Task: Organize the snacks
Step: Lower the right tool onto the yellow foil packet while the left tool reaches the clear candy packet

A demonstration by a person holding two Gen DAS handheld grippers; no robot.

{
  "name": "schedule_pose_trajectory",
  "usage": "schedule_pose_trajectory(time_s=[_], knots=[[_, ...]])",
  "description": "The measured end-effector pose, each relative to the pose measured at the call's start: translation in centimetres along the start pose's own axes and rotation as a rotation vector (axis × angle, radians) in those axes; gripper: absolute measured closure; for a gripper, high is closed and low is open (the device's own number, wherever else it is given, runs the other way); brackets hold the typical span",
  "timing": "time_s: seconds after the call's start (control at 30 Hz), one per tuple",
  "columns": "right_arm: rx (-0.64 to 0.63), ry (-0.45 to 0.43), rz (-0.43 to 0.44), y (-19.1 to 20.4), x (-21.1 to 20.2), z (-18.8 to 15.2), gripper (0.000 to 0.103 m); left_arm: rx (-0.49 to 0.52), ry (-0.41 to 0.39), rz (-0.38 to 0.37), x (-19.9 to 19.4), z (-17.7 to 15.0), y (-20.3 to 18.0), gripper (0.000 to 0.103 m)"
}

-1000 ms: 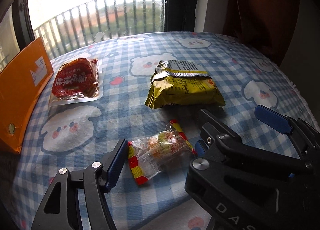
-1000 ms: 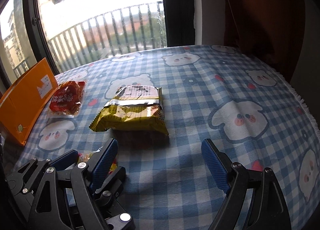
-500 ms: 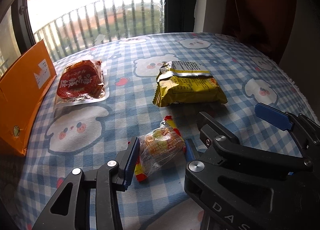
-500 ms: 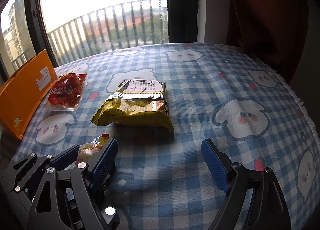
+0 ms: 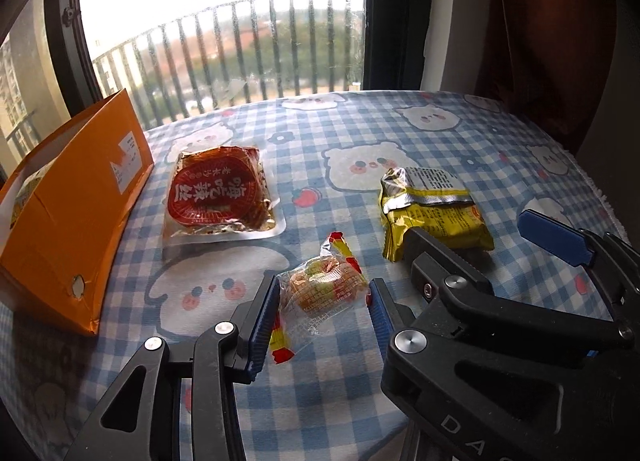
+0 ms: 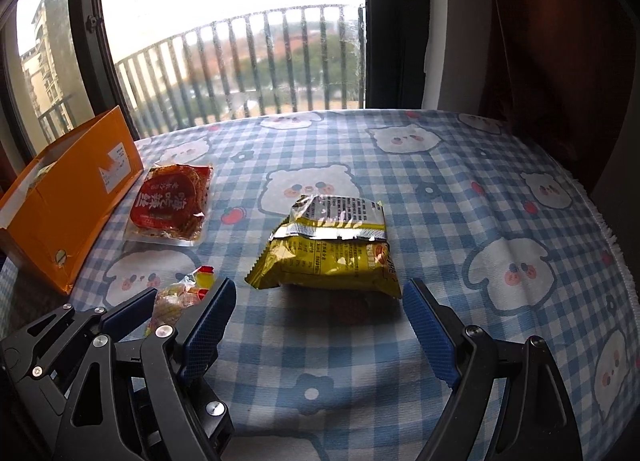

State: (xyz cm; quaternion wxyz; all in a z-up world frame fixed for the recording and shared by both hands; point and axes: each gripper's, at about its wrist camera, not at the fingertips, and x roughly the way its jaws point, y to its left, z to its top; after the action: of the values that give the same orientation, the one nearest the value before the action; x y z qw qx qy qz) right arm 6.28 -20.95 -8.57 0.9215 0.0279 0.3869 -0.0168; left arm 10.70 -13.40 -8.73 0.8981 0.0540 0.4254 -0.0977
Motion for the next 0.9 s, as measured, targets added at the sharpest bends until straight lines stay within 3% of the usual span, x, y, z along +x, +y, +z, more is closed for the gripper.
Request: schedule_pose_trajectory(time_s=[0.43,0.73,0.9], knots=[[0.072,0.025,0.007,-0.6,2.8,4.0,0.015,0.055,-0.013,0.029,3.0,4.4,-0.4,0.057],[0.072,0.085,-0.071,-1.8,6.6,3.9,0.015,0.040,0.032,0.021,6.6,3.9,-0.5,0.057],[0.061,0.038,-0.095,-1.7,7.1,3.5,0.007,0.037,0.028,0.015,7.2,3.6,-0.1,0.057]])
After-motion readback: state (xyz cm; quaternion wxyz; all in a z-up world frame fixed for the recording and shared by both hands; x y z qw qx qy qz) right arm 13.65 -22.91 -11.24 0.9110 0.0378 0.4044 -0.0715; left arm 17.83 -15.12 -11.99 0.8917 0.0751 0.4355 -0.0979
